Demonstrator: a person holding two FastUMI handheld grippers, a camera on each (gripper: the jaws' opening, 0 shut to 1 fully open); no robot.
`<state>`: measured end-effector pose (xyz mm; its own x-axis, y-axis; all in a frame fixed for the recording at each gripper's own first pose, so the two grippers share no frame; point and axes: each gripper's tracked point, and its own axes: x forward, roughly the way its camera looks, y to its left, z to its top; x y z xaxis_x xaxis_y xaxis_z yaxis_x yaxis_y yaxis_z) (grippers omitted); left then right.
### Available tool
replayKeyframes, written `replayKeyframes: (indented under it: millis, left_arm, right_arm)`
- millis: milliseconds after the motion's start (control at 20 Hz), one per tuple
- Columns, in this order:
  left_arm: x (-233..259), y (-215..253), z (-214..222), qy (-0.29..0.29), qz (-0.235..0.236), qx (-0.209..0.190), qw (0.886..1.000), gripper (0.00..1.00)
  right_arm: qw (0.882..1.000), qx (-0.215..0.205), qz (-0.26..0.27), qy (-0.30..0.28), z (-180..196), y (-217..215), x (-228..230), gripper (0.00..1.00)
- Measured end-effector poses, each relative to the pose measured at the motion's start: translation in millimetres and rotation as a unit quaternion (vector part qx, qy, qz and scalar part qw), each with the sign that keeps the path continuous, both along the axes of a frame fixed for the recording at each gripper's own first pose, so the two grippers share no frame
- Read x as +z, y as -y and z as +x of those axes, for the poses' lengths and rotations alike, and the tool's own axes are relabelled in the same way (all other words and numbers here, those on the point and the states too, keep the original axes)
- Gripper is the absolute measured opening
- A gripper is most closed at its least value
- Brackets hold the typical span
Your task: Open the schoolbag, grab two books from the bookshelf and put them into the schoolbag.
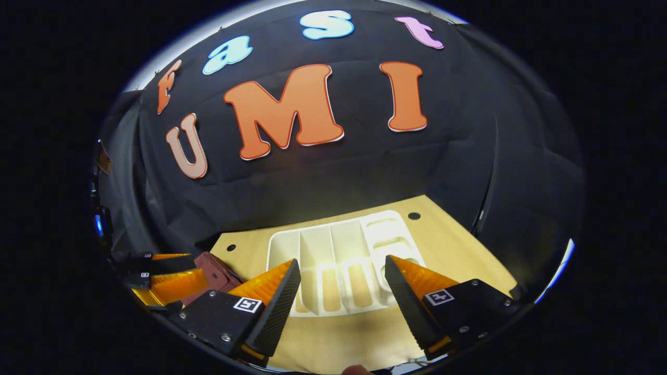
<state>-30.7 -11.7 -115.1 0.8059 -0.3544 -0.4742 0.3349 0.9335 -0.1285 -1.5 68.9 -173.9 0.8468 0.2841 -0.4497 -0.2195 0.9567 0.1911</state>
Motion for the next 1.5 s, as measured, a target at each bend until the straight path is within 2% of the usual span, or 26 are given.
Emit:
replayKeyframes:
  millis: [250,400,550,700,800,1050,1500]
  left_arm:
    - [24,24,-29,0.07,0.015,0.123,0.99,0.91]
    - [35,37,-41,0.098,0.013,0.165,0.981,0.93]
    - [59,38,-44,0.147,0.035,0.196,0.969,0.93]
    - [92,44,-46,0.209,0.036,0.201,0.956,0.92]
    - [117,41,-44,0.266,0.042,0.207,0.94,0.95]
    - [139,27,-49,0.316,0.043,0.223,0.921,0.93]
    - [125,7,-38,0.305,0.032,0.199,0.931,0.94]
  right_arm:
    - [0.999,0.046,0.013,0.02,1,39,27,0.97]
    - [0.998,0.056,0.013,0.032,-5,54,40,0.97]
    - [0.997,0.051,0.025,0.045,-12,62,54,0.97]
    - [0.997,0.044,0.022,0.065,-16,64,67,0.97]
    - [0.995,0.033,0.019,0.09,-17,66,81,0.97]
    - [0.99,0.01,0.003,0.137,-23,61,103,0.97]
    - [0.993,-0.001,-0.015,0.119,-23,36,91,0.97]
